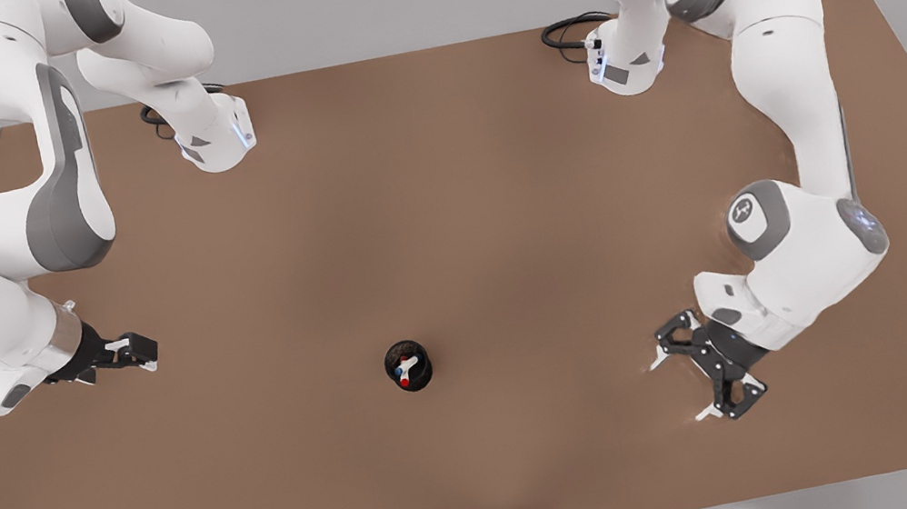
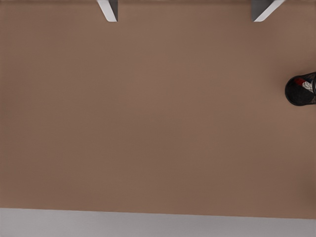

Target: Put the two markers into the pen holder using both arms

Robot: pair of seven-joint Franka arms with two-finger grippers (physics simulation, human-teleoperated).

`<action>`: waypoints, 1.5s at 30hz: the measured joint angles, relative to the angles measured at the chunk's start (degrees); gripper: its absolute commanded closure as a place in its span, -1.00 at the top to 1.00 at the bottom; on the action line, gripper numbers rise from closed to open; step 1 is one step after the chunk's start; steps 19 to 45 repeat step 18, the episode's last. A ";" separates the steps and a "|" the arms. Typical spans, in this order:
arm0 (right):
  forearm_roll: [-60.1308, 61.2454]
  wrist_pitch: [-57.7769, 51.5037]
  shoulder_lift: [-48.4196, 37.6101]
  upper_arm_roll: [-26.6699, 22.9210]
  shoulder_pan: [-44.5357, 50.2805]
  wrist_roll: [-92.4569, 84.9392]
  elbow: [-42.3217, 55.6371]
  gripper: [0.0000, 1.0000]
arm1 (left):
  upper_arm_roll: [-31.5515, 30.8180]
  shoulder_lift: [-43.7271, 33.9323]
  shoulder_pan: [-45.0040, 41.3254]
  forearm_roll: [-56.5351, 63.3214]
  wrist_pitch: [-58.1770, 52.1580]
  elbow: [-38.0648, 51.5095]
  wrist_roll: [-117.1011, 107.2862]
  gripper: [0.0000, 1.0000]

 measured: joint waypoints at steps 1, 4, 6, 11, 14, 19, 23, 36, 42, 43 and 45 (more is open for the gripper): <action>-0.01 0.00 0.00 0.00 -0.02 -0.03 0.00 1.00 | 0.41 -3.52 2.14 3.77 -5.89 0.02 -3.20 1.00; -0.01 0.00 0.00 0.00 0.01 -0.12 0.03 1.00 | 19.07 -19.88 -4.91 5.34 -17.56 -12.11 -11.96 1.00; 0.00 0.00 0.00 0.00 0.01 -0.17 0.02 1.00 | 32.47 -30.29 -13.60 2.61 -20.49 -23.92 -16.47 1.00; -0.01 0.00 0.00 0.00 -0.03 -0.27 0.05 1.00 | 31.38 -29.75 -12.11 0.63 -24.80 -22.70 -25.72 1.00; -0.04 0.00 0.00 0.00 -0.01 -0.32 0.07 1.00 | 31.20 -27.32 -12.02 0.29 -26.13 -20.44 -30.26 1.00; -0.05 0.00 -0.01 0.00 0.02 -0.38 0.08 1.00 | 31.20 -26.47 -12.02 0.12 -27.02 -19.74 -35.34 1.00; -0.05 0.00 -0.01 0.00 0.02 -0.38 0.08 1.00 | 31.20 -26.47 -12.02 0.12 -27.02 -19.74 -35.34 1.00; -0.05 0.00 -0.01 0.00 0.02 -0.38 0.08 1.00 | 31.20 -26.47 -12.02 0.12 -27.02 -19.74 -35.34 1.00; -0.05 0.00 -0.01 0.00 0.02 -0.38 0.08 1.00 | 31.20 -26.47 -12.02 0.12 -27.02 -19.74 -35.34 1.00; -0.05 0.00 -0.01 0.00 0.02 -0.38 0.08 1.00 | 31.20 -26.47 -12.02 0.12 -27.02 -19.74 -35.34 1.00; -0.05 0.00 -0.01 0.00 0.02 -0.38 0.08 1.00 | 31.20 -26.47 -12.02 0.12 -27.02 -19.74 -35.34 1.00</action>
